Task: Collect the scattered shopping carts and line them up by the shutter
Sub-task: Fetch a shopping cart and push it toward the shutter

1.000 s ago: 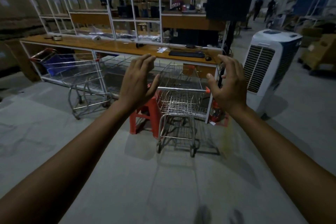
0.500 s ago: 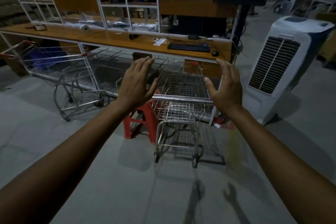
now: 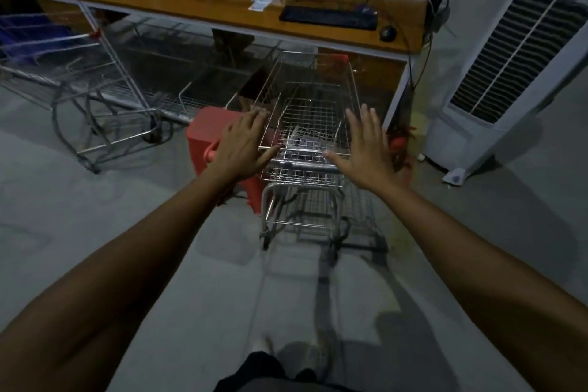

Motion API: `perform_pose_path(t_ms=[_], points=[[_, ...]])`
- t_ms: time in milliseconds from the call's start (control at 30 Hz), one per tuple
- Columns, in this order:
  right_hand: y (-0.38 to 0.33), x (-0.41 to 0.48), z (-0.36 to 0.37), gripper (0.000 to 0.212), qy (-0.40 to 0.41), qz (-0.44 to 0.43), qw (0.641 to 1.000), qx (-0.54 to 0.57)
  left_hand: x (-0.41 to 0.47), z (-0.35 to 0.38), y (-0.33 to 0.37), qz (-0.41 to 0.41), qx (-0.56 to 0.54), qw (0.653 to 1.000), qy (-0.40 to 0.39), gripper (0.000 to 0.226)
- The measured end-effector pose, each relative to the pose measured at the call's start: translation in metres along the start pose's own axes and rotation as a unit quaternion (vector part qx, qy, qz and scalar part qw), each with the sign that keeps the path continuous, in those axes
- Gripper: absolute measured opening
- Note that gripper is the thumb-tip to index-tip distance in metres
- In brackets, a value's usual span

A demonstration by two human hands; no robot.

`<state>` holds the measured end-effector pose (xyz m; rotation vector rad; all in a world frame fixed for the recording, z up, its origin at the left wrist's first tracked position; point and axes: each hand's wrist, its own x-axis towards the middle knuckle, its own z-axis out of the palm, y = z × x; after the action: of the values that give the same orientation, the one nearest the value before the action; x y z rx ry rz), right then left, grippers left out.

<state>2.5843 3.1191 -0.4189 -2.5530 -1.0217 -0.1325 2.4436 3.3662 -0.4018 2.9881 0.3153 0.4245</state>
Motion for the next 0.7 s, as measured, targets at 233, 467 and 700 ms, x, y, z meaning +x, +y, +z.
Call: perform_pose_path(t_ms=[233,467,700], points=[[0.014,0.033,0.035,0.118,-0.081,0.028,0.992,-0.097,0.032,0.04,-0.056,-0.001,0.042,0.994,-0.104,0.12],[0.049,0.047,0.081,0.103,-0.318,-0.01,0.94,-0.12,0.027,0.08,-0.086,-0.041,0.058,0.947,-0.312,0.1],[0.061,0.047,0.086,0.074,-0.185,-0.014,0.967,-0.176,0.056,0.087,-0.072,-0.016,0.059,0.92,-0.388,0.051]])
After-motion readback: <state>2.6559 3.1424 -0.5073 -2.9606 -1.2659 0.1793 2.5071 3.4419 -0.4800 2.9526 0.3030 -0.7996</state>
